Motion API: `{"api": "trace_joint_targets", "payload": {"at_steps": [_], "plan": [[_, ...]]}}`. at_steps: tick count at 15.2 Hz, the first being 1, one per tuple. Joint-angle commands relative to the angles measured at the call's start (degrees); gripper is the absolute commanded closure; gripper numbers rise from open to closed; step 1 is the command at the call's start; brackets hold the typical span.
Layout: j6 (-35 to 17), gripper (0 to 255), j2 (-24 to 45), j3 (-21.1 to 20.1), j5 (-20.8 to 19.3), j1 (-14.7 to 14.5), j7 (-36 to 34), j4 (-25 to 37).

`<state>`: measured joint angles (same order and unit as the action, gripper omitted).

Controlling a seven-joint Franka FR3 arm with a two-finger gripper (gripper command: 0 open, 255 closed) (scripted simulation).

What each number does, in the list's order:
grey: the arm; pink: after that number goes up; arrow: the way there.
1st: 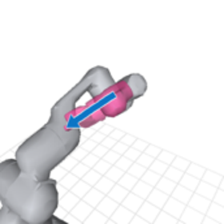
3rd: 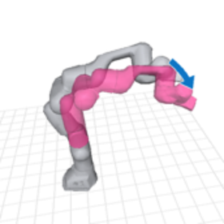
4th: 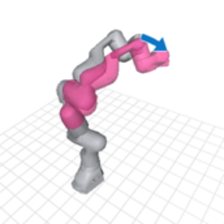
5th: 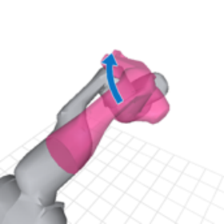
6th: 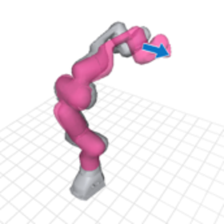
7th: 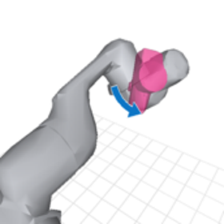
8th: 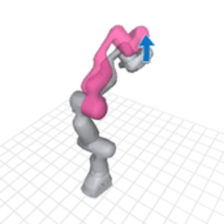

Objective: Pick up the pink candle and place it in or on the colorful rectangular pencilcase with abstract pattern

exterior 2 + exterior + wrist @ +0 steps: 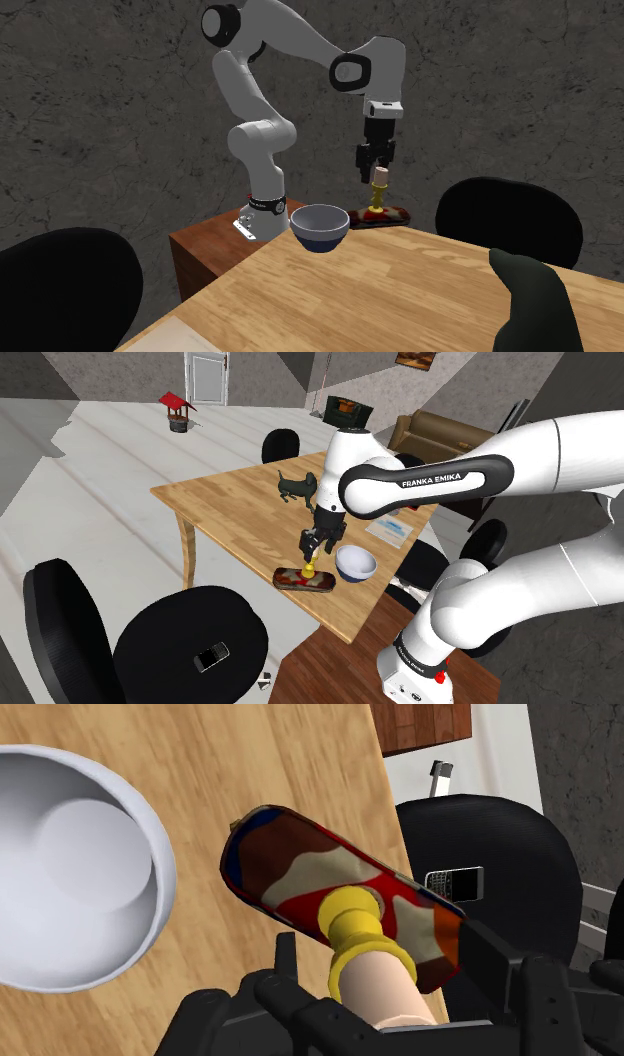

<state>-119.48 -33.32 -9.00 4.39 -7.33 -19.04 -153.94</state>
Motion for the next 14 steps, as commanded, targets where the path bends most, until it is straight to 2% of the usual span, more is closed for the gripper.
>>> {"api": "trace_joint_targets", "payload": {"at_steps": [1, 4, 8, 14], "plan": [[0.0, 0, 0.0, 0.0, 0.0, 0.0, 0.0, 0.0], [0.0, 0, 0.0, 0.0, 0.0, 0.0, 0.0, 0.0], [8.25, 0, -2.47, 0.54, -0.3, 0.05, 0.03, 5.8], [8.25, 0, -2.47, 0.54, -0.3, 0.05, 0.03, 5.8]]}}
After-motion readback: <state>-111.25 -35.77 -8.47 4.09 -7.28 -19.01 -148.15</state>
